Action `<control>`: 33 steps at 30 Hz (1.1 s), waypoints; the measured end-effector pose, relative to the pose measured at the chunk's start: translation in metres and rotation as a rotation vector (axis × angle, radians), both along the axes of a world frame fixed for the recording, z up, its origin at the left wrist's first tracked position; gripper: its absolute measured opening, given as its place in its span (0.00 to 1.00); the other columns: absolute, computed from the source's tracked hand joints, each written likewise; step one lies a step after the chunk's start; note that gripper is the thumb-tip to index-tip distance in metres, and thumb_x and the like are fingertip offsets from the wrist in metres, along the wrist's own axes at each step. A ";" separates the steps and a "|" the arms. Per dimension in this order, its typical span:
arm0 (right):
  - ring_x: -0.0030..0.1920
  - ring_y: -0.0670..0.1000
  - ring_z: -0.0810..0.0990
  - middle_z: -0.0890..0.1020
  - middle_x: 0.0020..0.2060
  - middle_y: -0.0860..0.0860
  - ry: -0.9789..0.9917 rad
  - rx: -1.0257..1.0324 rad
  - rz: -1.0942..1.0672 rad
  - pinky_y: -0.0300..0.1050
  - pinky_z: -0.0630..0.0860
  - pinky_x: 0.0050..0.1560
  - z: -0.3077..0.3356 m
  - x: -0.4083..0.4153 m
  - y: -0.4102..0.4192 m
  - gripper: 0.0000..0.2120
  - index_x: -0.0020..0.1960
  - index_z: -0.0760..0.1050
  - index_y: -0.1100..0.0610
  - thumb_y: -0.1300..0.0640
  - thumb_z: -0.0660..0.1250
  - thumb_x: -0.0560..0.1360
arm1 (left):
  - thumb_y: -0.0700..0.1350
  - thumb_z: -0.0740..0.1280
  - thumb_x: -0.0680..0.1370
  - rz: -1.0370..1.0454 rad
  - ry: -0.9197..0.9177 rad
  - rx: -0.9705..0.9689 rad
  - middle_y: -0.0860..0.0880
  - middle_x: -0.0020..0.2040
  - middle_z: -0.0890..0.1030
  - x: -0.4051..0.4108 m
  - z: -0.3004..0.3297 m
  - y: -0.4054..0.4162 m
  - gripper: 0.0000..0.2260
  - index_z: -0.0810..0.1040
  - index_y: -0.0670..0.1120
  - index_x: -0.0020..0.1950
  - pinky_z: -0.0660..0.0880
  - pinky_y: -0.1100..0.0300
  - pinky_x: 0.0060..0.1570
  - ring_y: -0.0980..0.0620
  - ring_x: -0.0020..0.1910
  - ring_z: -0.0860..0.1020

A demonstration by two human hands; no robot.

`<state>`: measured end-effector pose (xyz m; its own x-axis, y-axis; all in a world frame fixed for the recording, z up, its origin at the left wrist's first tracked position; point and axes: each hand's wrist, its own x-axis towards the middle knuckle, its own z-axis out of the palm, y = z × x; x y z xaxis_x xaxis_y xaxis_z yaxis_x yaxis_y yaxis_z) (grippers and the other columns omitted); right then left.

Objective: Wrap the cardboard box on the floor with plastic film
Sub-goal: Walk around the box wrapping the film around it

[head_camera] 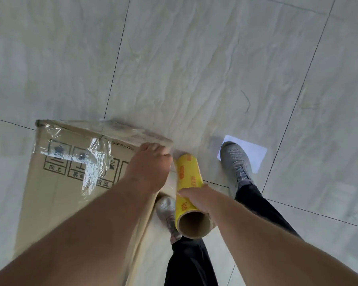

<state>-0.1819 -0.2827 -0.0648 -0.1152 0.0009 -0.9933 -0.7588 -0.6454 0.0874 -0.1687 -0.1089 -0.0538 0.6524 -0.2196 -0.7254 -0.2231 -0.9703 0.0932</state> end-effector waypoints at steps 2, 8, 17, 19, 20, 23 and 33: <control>0.61 0.55 0.77 0.74 0.64 0.53 -0.006 0.078 0.054 0.47 0.74 0.61 0.009 -0.001 0.020 0.50 0.86 0.52 0.56 0.41 0.76 0.75 | 0.42 0.61 0.78 -0.224 -0.048 -0.021 0.43 0.68 0.80 -0.010 0.000 -0.005 0.16 0.85 0.46 0.60 0.61 0.44 0.78 0.42 0.73 0.73; 0.80 0.57 0.66 0.69 0.81 0.58 -0.150 0.254 0.228 0.40 0.63 0.72 0.024 -0.004 0.054 0.24 0.84 0.63 0.59 0.52 0.55 0.91 | 0.39 0.60 0.78 -0.629 0.034 0.117 0.48 0.49 0.85 -0.024 0.006 -0.003 0.14 0.85 0.46 0.52 0.31 0.42 0.77 0.43 0.57 0.77; 0.55 0.61 0.89 0.89 0.55 0.59 0.179 0.015 -0.847 0.60 0.85 0.57 -0.007 -0.100 0.028 0.33 0.68 0.78 0.52 0.30 0.73 0.73 | 0.46 0.52 0.85 -0.655 0.042 0.068 0.43 0.78 0.71 -0.041 -0.006 -0.004 0.20 0.73 0.46 0.74 0.52 0.47 0.80 0.44 0.75 0.70; 0.58 0.63 0.88 0.89 0.55 0.62 0.237 0.083 -1.068 0.64 0.82 0.65 -0.002 -0.116 0.029 0.31 0.68 0.78 0.55 0.36 0.76 0.74 | 0.47 0.55 0.86 -0.637 0.108 0.052 0.46 0.78 0.71 -0.040 -0.003 -0.008 0.19 0.74 0.48 0.75 0.54 0.49 0.79 0.47 0.76 0.69; 0.59 0.64 0.88 0.89 0.55 0.63 0.241 0.095 -1.135 0.64 0.81 0.66 -0.002 -0.120 0.031 0.31 0.69 0.78 0.56 0.38 0.76 0.74 | 0.47 0.57 0.85 -0.637 0.120 0.049 0.48 0.74 0.76 -0.040 -0.002 -0.009 0.17 0.77 0.49 0.71 0.55 0.50 0.78 0.48 0.74 0.72; 0.52 0.62 0.90 0.90 0.50 0.63 0.228 0.066 -1.098 0.63 0.84 0.61 0.001 -0.115 0.033 0.30 0.66 0.78 0.56 0.39 0.78 0.72 | 0.50 0.58 0.85 -0.635 0.135 0.068 0.51 0.62 0.83 -0.039 0.002 -0.011 0.13 0.80 0.51 0.63 0.57 0.50 0.75 0.48 0.67 0.76; 0.58 0.62 0.86 0.83 0.62 0.60 0.091 0.006 -0.358 0.61 0.81 0.66 -0.012 -0.110 0.004 0.55 0.78 0.67 0.55 0.29 0.76 0.60 | 0.75 0.47 0.78 -0.536 -0.023 0.493 0.38 0.85 0.43 -0.047 0.007 -0.018 0.48 0.49 0.40 0.85 0.35 0.30 0.76 0.37 0.83 0.36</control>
<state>-0.2916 -0.2790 -0.0768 -0.1942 0.0634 -0.9789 -0.9260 -0.3412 0.1616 -0.2158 -0.1274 -0.0463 0.5626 -0.1646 -0.8102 -0.6764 -0.6551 -0.3366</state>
